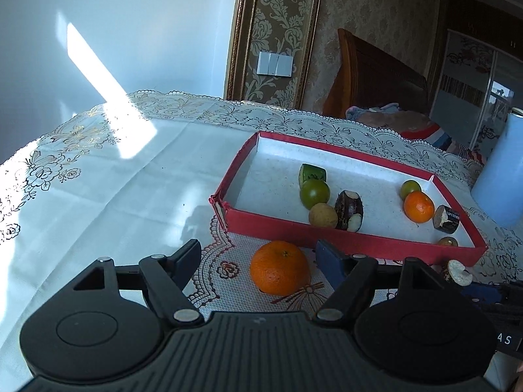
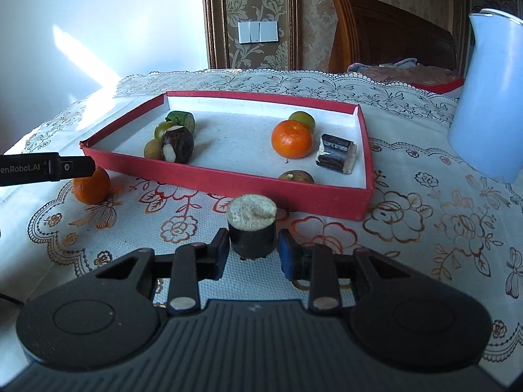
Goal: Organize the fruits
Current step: 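Grasp the dark cylindrical chunk with the right tool while the left grasps the orange, then carry the dark chunk with the right tool while the left carries the orange into the tray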
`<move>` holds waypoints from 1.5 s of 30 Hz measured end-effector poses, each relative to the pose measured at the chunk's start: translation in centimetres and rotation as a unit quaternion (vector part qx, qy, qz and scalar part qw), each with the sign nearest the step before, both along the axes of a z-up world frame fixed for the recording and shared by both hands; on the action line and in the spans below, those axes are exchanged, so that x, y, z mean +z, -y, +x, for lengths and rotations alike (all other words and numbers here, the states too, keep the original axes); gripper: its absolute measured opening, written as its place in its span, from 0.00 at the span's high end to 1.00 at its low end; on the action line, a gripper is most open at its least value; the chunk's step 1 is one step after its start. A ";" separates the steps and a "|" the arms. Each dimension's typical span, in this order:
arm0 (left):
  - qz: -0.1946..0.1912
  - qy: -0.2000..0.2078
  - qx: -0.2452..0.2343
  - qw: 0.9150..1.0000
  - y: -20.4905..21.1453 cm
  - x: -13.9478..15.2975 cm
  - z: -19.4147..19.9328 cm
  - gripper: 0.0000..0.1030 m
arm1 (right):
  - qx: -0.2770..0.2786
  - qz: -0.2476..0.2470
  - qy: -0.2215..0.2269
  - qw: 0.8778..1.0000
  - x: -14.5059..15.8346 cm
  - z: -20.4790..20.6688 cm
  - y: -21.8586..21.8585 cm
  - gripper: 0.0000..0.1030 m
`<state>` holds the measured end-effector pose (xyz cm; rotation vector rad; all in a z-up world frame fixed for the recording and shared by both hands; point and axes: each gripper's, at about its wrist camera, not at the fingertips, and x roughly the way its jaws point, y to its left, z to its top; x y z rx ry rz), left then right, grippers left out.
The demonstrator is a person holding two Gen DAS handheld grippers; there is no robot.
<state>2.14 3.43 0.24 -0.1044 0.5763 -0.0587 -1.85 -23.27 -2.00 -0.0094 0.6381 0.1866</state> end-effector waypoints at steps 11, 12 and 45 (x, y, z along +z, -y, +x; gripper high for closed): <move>0.076 -0.032 0.001 0.997 2.3 -1.5 1.3 0.25 | -0.007 0.020 -0.004 1.000 -0.1 0.5 -0.1 0.65; 0.080 -0.036 0.002 0.996 2.4 -1.7 1.5 0.25 | -0.007 0.018 -0.002 1.000 -0.2 0.5 -0.3 0.65; 0.083 -0.032 -0.031 0.996 3.1 -1.8 1.2 0.60 | -0.022 -0.009 0.005 1.000 -0.4 1.2 -1.4 0.66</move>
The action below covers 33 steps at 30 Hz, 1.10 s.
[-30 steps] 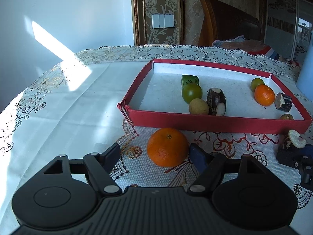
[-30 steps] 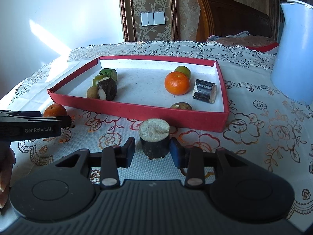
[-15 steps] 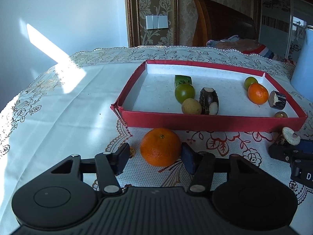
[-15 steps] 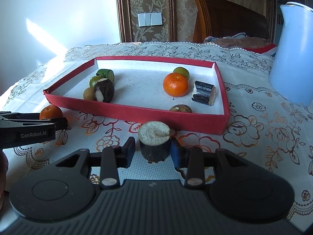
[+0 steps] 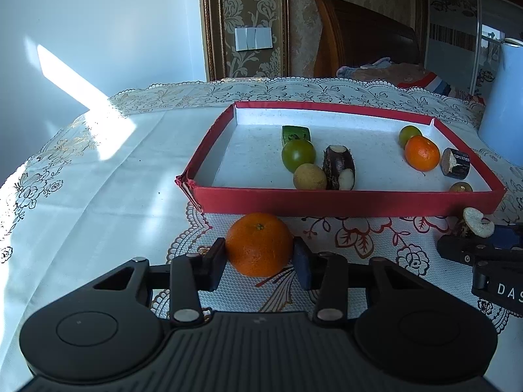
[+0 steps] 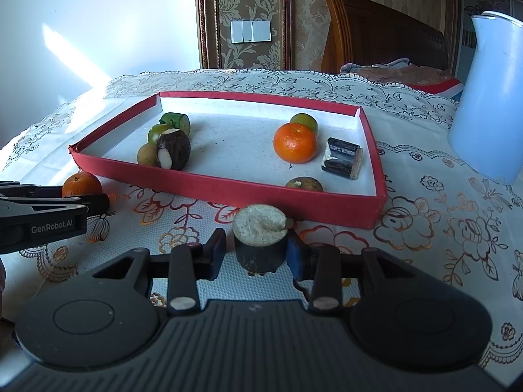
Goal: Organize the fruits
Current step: 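Carry the dark chunk with the right tool while the left carries the orange into the tray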
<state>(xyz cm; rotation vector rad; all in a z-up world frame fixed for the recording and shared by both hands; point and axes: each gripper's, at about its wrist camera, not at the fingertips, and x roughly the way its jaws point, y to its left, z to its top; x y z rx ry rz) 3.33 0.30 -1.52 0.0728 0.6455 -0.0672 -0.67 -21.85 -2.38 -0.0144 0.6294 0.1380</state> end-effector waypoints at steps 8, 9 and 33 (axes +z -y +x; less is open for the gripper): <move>-0.002 -0.001 0.001 1.000 -0.1 0.0 0.0 0.60 | -0.002 -0.002 0.002 1.000 0.0 0.0 0.0 0.70; -0.002 0.000 0.001 1.000 -0.1 0.0 0.0 0.60 | -0.002 -0.001 0.002 1.000 -0.1 0.0 0.0 0.70; -0.055 0.002 0.021 0.998 -1.9 0.8 -0.2 0.60 | -0.006 -0.007 0.031 0.999 0.6 -1.5 0.5 0.71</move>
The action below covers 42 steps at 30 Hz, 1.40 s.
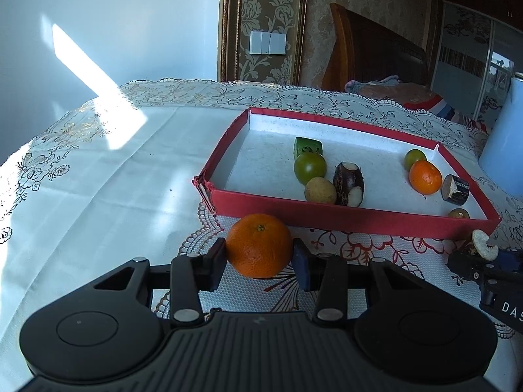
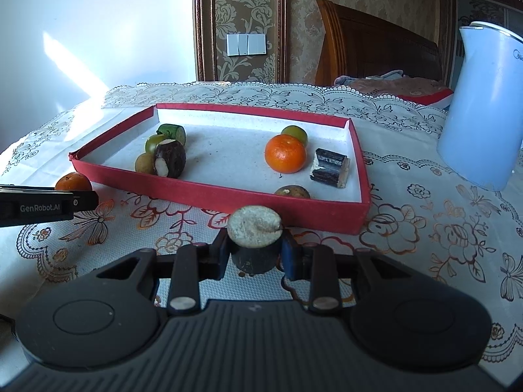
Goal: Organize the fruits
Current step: 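Carry the dark chunk with the right tool while the left carries the orange into the tray, then open the right tool to release the dark chunk while the left lowers the orange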
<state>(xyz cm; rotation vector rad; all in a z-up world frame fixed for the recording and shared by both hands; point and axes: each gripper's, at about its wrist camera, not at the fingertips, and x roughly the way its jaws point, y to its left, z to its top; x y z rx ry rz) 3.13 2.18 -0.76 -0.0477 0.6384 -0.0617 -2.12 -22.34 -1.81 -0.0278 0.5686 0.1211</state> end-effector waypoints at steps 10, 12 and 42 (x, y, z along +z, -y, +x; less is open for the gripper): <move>-0.003 0.052 0.010 0.999 0.0 1.1 -1.3 0.60 | -0.018 -0.008 0.064 0.998 1.5 -1.6 0.7 0.71; 0.005 0.072 0.018 0.997 0.4 1.5 -1.7 0.60 | -0.025 -0.004 0.074 0.997 2.0 -1.6 1.2 0.71; 0.033 0.055 0.006 0.998 8.1 1.9 7.5 0.60 | -0.068 -0.014 0.034 0.997 1.6 10.3 2.0 0.70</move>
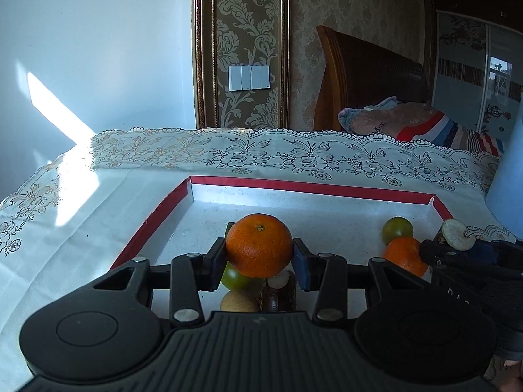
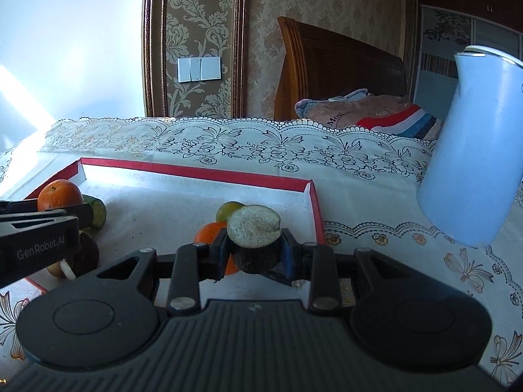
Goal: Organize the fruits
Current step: 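Open the right tool to release the dark chunk while the left lowers the orange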
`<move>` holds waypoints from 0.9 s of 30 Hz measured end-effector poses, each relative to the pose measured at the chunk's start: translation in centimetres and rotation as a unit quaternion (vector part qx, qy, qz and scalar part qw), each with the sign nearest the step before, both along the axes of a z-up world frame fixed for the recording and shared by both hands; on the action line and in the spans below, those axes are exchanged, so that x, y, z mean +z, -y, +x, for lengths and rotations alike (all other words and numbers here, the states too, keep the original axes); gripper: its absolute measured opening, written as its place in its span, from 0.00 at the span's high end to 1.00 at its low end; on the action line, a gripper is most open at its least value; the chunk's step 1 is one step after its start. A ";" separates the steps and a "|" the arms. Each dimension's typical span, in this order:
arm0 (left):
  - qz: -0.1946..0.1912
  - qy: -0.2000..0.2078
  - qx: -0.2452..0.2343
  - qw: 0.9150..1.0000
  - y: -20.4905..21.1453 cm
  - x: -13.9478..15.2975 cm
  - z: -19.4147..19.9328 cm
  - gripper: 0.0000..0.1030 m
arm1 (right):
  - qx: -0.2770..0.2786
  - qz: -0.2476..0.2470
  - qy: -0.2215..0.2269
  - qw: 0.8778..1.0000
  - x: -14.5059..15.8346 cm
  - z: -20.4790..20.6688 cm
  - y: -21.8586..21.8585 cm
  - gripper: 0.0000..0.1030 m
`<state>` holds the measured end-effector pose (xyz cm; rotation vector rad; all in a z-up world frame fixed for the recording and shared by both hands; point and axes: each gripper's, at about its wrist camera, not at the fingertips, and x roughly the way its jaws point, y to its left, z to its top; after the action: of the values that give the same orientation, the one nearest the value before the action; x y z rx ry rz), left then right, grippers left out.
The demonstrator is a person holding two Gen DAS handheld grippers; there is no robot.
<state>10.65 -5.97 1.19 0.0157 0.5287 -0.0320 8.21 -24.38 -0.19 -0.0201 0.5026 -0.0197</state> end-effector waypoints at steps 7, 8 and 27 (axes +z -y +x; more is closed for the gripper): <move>0.019 0.006 0.021 1.000 -0.1 -0.5 0.6 0.60 | -0.004 -0.004 0.005 1.000 0.0 0.4 -0.2 0.70; 0.022 0.007 0.021 1.000 -0.1 -0.6 0.5 0.60 | -0.005 -0.005 0.007 1.000 0.0 0.6 -0.3 0.70; 0.014 0.013 0.019 1.000 -0.2 -0.6 0.1 0.57 | -0.007 -0.007 0.009 1.000 0.0 0.6 -0.2 0.70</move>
<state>10.74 -5.79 0.60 0.0344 0.5025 0.0124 8.76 -24.18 -0.17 -0.0295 0.4851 -0.0375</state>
